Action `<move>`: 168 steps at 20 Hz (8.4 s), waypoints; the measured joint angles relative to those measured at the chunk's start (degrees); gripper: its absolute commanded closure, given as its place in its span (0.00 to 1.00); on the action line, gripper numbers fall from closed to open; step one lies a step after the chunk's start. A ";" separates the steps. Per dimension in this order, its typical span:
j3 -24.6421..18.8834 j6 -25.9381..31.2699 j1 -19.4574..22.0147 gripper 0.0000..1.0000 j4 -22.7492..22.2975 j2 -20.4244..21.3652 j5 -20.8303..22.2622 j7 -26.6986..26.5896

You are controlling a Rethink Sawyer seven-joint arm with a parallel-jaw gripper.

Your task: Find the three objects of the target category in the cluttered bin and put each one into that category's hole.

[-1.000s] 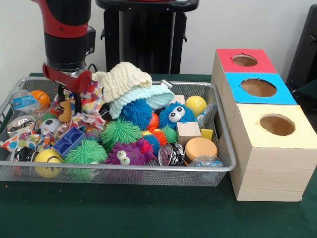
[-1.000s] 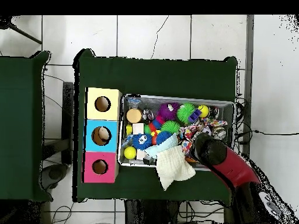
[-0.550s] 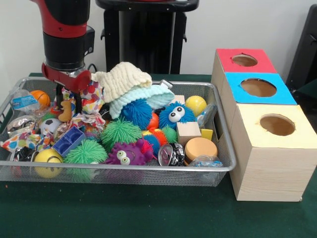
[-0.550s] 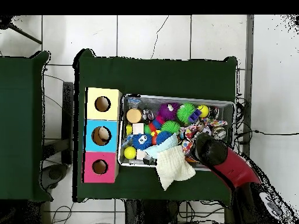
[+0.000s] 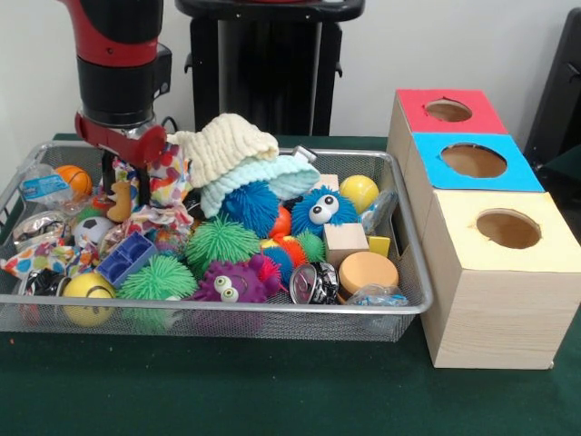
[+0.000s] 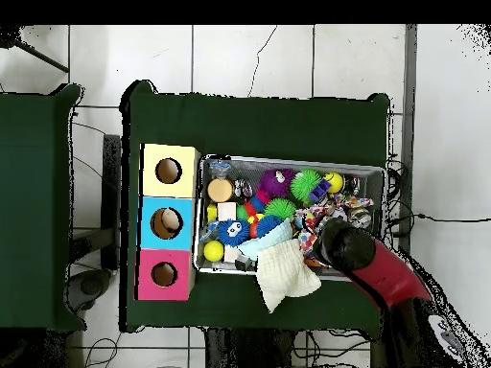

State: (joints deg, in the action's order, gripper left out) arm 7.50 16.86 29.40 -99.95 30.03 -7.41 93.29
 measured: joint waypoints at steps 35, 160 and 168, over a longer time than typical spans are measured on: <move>0.63 8.18 2.93 0.00 6.88 8.15 6.10 0.00; -6.75 4.17 4.50 0.00 -0.72 6.78 7.83 0.00; -7.00 4.16 8.35 0.00 -0.70 5.32 7.84 0.00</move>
State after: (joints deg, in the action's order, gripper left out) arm 0.50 21.01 37.75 -100.66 35.35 0.43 93.29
